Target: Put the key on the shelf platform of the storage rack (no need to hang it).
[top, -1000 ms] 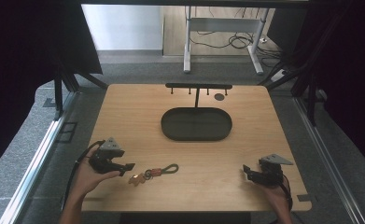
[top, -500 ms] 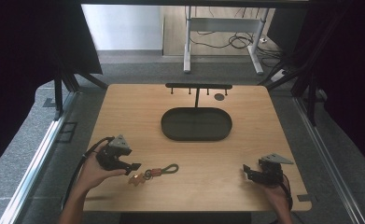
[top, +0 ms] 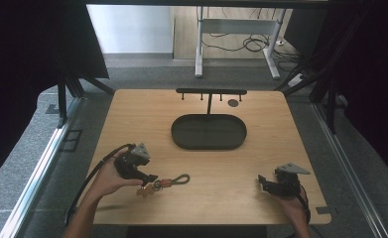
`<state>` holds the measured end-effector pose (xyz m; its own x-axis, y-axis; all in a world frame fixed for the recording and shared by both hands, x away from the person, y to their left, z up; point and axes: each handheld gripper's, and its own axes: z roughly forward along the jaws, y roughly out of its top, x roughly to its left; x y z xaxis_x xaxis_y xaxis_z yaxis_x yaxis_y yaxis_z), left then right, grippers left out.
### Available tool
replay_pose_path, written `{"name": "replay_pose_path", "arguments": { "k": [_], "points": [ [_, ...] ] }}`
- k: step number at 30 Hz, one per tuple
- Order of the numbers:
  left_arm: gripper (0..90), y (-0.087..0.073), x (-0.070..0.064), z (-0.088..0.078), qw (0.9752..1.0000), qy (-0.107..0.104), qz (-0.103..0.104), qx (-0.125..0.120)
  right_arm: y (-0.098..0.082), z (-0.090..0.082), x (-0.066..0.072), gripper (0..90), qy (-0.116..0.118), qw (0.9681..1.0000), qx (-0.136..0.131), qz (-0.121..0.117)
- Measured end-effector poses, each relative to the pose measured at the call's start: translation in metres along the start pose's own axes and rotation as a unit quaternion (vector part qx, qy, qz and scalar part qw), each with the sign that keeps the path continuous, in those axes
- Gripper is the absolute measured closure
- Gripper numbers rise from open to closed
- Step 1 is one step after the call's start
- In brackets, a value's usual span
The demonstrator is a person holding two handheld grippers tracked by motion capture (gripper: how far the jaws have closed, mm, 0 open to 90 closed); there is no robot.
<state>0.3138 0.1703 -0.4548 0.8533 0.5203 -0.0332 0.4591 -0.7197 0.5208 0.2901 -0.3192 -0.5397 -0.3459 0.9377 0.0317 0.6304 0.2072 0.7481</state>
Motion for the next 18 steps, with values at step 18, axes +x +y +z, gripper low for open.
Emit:
{"name": "replay_pose_path", "arguments": {
  "k": [18],
  "points": [
    [38.5, 0.019, -0.016, 0.032, 0.9951, -0.008, 0.075, 0.065, 0.0, 0.0, 0.0, 26.6, -0.002, 1.0, -0.001, 0.0]
  ]
}}
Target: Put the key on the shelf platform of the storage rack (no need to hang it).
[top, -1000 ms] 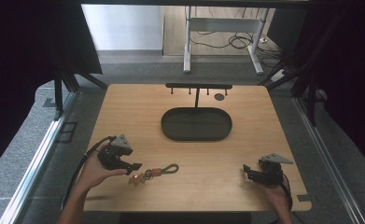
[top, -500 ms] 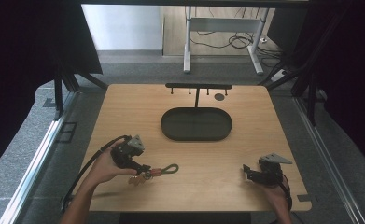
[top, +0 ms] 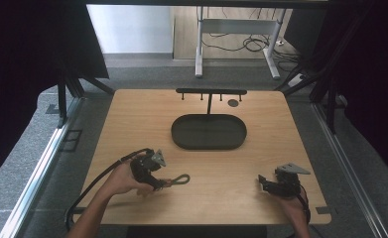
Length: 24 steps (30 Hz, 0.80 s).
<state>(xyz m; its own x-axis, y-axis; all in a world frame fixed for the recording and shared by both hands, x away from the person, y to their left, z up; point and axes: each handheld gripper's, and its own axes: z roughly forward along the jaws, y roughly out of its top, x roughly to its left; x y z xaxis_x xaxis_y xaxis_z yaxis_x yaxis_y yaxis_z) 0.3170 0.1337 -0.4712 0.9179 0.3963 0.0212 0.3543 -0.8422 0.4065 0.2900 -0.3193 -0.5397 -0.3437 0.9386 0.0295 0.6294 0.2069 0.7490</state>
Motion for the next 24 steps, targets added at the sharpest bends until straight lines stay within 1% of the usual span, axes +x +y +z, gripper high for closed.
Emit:
{"name": "replay_pose_path", "arguments": {
  "k": [1, 5, 6, 7, 9, 10, 11, 12, 13, 17, 21, 22, 24],
  "points": [
    [39.0, 0.0, 0.0, 0.0, 1.0, 0.0, 0.0, 0.0, 0.0, 0.0, 0.0, 26.6, 0.0, 1.0, 0.0, 0.0],
    [41.5, 0.004, -0.002, 0.005, 0.9998, -0.003, 0.014, 0.014, 0.0, 0.0, 0.0, 26.7, 0.0, 1.0, 0.0, 0.0],
    [42.3, 0.005, -0.003, 0.007, 0.9997, -0.002, 0.02, 0.014, 0.0, 0.0, 0.0, 26.7, -0.001, 1.0, 0.0, 0.0],
    [43.0, 0.005, -0.003, 0.007, 0.9997, -0.002, 0.02, 0.014, 0.0, 0.0, 0.0, 26.7, -0.001, 1.0, 0.0, 0.0],
    [44.7, 0.008, -0.005, 0.012, 0.9992, -0.002, 0.033, 0.022, 0.0, 0.0, 0.0, 26.7, -0.001, 1.0, 0.0, 0.001],
    [45.6, 0.009, -0.006, 0.013, 0.9991, -0.004, 0.034, 0.025, 0.0, 0.0, 0.0, 26.8, -0.001, 1.0, 0.0, 0.0],
    [46.3, 0.011, -0.006, 0.015, 0.9987, -0.006, 0.04, 0.031, 0.0, 0.0, 0.0, 26.7, -0.001, 1.0, 0.001, 0.0],
    [47.2, 0.011, -0.006, 0.015, 0.9987, -0.006, 0.04, 0.031, 0.0, 0.0, 0.0, 26.7, -0.001, 1.0, 0.001, 0.001],
    [48.4, 0.013, -0.007, 0.019, 0.9981, -0.009, 0.047, 0.04, 0.0, 0.0, 0.0, 26.8, -0.001, 1.0, 0.001, 0.001],
    [52.8, 0.016, -0.006, 0.024, 0.9973, -0.014, 0.051, 0.052, 0.0, 0.0, 0.0, 26.7, -0.001, 1.0, 0.001, 0.0],
    [55.2, 0.018, -0.007, 0.029, 0.9966, -0.016, 0.053, 0.061, 0.0, 0.0, 0.0, 26.7, -0.001, 1.0, 0.0, -0.001],
    [55.7, 0.019, -0.007, 0.032, 0.9958, -0.017, 0.057, 0.069, 0.0, 0.0, 0.0, 26.7, -0.001, 1.0, 0.0, 0.0],
    [56.3, 0.021, -0.007, 0.035, 0.995, -0.017, 0.062, 0.076, 0.0, 0.0, 0.0, 26.7, -0.001, 1.0, 0.0, 0.0]
  ]
}}
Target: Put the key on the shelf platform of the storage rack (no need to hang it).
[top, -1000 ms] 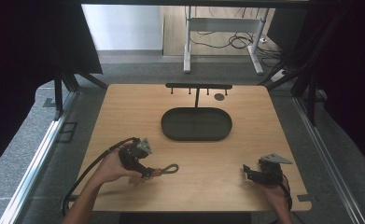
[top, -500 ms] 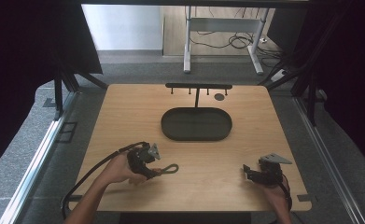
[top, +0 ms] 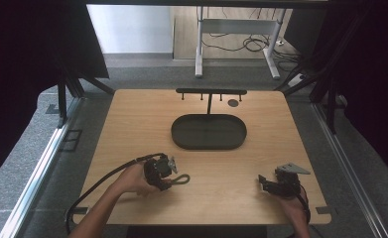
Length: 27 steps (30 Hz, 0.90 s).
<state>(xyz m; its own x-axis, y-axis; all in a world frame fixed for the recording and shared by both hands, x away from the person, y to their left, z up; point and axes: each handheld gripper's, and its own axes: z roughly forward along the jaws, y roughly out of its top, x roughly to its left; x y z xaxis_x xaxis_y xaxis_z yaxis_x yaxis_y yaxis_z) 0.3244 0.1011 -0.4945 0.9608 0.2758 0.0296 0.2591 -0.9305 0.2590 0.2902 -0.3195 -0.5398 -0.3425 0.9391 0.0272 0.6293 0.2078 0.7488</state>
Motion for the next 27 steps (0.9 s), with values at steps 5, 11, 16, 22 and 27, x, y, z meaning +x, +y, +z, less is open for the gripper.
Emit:
{"name": "replay_pose_path", "arguments": {
  "k": [5, 11, 16, 22, 27],
  "points": [
    [57.5, 0.0022, 0.0013, 0.005, 0.9999, -0.002, 0.003, 0.013, 0.0, 0.0, 0.0, 26.7, 0.0, 1.0, 0.0, 0.0],
    [60.0, 0.0025, 0.0016, 0.0075, 0.9998, -0.005, 0.005, 0.019, 0.0001, 0.0, 0.0001, 26.6, 0.0, 1.0, 0.0, 0.001],
    [65.5, 0.0025, 0.0051, 0.0078, 0.9996, -0.022, 0.0, 0.019, 0.0001, 0.0001, 0.0002, 26.6, -0.001, 1.0, 0.001, 0.0],
    [66.6, 0.0023, 0.0062, 0.0077, 0.9995, -0.026, -0.001, 0.018, 0.0001, 0.0001, 0.0002, 26.6, 0.0, 1.0, 0.001, 0.0],
    [66.8, 0.0009, 0.0081, 0.0039, 0.9994, -0.032, 0.0, 0.014, 0.0001, 0.0, -0.0003, 26.6, 0.001, 1.0, 0.0, 0.002]
  ]
}}
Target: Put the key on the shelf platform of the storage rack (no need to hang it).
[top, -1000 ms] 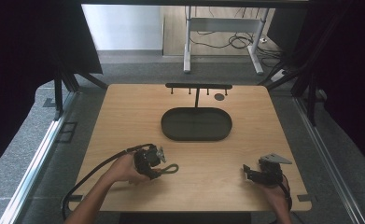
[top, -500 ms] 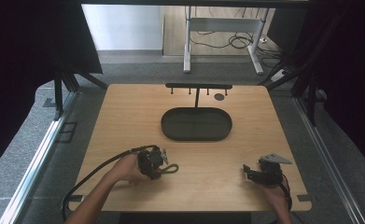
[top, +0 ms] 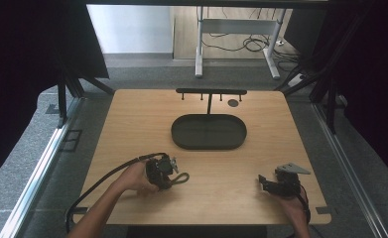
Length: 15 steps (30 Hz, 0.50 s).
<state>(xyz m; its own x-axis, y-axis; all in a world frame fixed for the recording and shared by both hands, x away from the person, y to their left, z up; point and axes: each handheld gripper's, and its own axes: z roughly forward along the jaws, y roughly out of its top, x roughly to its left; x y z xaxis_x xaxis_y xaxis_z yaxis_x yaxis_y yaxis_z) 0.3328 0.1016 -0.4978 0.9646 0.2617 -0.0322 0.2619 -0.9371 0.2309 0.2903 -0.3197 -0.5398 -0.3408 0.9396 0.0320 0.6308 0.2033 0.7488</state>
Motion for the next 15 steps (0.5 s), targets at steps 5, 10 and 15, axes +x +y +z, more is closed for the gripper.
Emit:
{"name": "replay_pose_path", "arguments": {
  "k": [5, 10, 15],
  "points": [
    [66.8, -0.005, 0.003, -0.022, 0.9993, -0.013, -0.006, -0.033, 0.0, 0.0, 0.0, 26.5, -0.001, 1.0, 0.0, 0.0],
    [66.9, -0.01, 0.005, -0.045, 0.9982, -0.01, -0.009, -0.058, 0.0, 0.0, 0.001, 26.5, -0.003, 1.0, 0.001, -0.002],
    [66.9, -0.01, 0.006, -0.066, 0.9967, -0.013, -0.003, -0.08, 0.0, 0.0, 0.001, 26.5, -0.004, 1.0, 0.0, -0.003]
  ]
}}
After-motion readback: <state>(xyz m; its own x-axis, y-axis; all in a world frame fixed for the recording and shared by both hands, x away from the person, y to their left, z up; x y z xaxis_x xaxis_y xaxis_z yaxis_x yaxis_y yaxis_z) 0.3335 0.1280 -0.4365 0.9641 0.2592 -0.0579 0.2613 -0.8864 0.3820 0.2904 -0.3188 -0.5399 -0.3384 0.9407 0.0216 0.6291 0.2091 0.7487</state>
